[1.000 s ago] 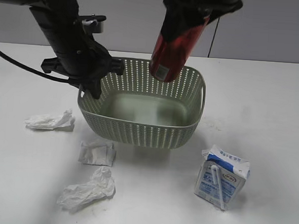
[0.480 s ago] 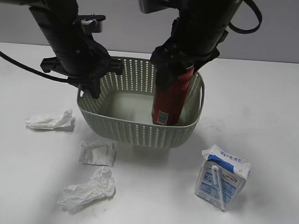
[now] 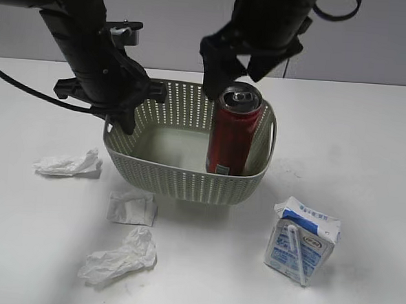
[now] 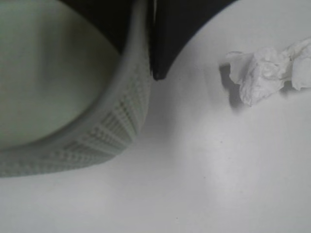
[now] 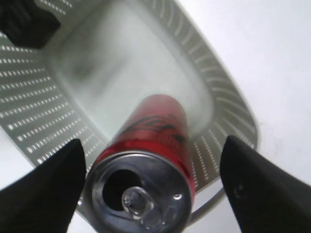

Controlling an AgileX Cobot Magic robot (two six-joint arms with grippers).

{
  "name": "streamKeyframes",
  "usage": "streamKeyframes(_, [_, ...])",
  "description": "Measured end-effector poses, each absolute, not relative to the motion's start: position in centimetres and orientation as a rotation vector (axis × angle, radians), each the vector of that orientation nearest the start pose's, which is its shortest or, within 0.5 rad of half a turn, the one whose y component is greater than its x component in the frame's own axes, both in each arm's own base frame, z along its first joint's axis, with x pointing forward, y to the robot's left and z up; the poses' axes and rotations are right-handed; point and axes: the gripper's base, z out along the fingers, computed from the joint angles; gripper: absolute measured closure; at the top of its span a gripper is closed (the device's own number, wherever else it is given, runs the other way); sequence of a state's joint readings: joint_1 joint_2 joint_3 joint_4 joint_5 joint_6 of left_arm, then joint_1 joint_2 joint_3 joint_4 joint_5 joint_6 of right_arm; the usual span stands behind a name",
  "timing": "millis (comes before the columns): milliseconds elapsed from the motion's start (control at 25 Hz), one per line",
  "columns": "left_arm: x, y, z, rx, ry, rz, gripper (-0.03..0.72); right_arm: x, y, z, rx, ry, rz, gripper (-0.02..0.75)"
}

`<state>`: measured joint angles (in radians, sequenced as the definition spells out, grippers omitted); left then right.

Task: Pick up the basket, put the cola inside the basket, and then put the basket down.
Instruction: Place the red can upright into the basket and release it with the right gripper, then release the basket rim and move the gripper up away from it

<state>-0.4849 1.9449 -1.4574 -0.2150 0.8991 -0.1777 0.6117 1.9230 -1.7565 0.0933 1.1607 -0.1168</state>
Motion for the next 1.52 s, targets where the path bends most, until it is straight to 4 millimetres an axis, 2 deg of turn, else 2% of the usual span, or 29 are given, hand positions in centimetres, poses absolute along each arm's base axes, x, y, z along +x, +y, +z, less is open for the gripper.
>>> streamKeyframes(160, [34.9,-20.2,20.8,0.28,2.921,-0.4,0.684,33.7,24.4,33.8,-0.894,2.526,0.286,0.095])
streamKeyframes(240, [34.8,-20.2,20.8,0.274,2.93,-0.406,0.684,33.8,23.5,35.7,-0.838,2.468,0.251,0.102])
streamKeyframes(320, [34.9,-20.0,20.8,0.268,2.933,-0.407,0.684,34.1,22.2,36.5,-0.784,2.461,0.201,0.113])
streamKeyframes(480, [35.1,-19.8,20.8,0.223,2.928,-0.415,0.684,36.4,17.3,35.8,-0.612,2.557,0.158,0.126])
streamKeyframes(640, [35.4,-19.7,20.9,0.187,2.913,-0.43,0.684,38.4,11.3,35.0,-0.409,2.633,0.143,0.136])
streamKeyframes(800, [35.9,-20.0,20.7,0.166,2.896,-0.439,0.684,38.1,5.2,35.3,-0.225,2.664,0.101,0.141])
streamKeyframes(880, [36.6,-20.4,20.2,0.163,2.905,-0.439,0.683,36.9,2.8,35.2,-0.161,2.684,0.078,0.143])
streamKeyframes(960, [37.5,-20.9,19.6,0.162,2.92,-0.439,0.683,34.7,1.5,35.6,-0.124,2.694,0.065,0.143])
streamKeyframes(1160, [39.0,-21.7,18.1,0.135,2.916,-0.466,0.676,27.5,1.3,35.8,-0.116,2.691,0.093,0.143])
streamKeyframes(1240, [39.4,-21.9,17.5,0.119,2.912,-0.48,0.639,24.4,1.3,36.0,-0.112,2.641,0.108,0.143])
streamKeyframes(1280, [39.4,-22.0,17.1,0.112,2.917,-0.483,0.608,23.1,1.3,35.7,-0.108,2.625,0.113,0.143])
streamKeyframes(1400, [39.5,-22.1,16.1,0.093,2.936,-0.493,0.426,19.1,1.2,35.5,-0.101,2.533,0.11,0.143])
streamKeyframes(1520, [39.5,-22.2,15.9,0.093,2.94,-0.506,0.186,15.8,1.2,34.5,-0.096,2.46,0.108,0.143])
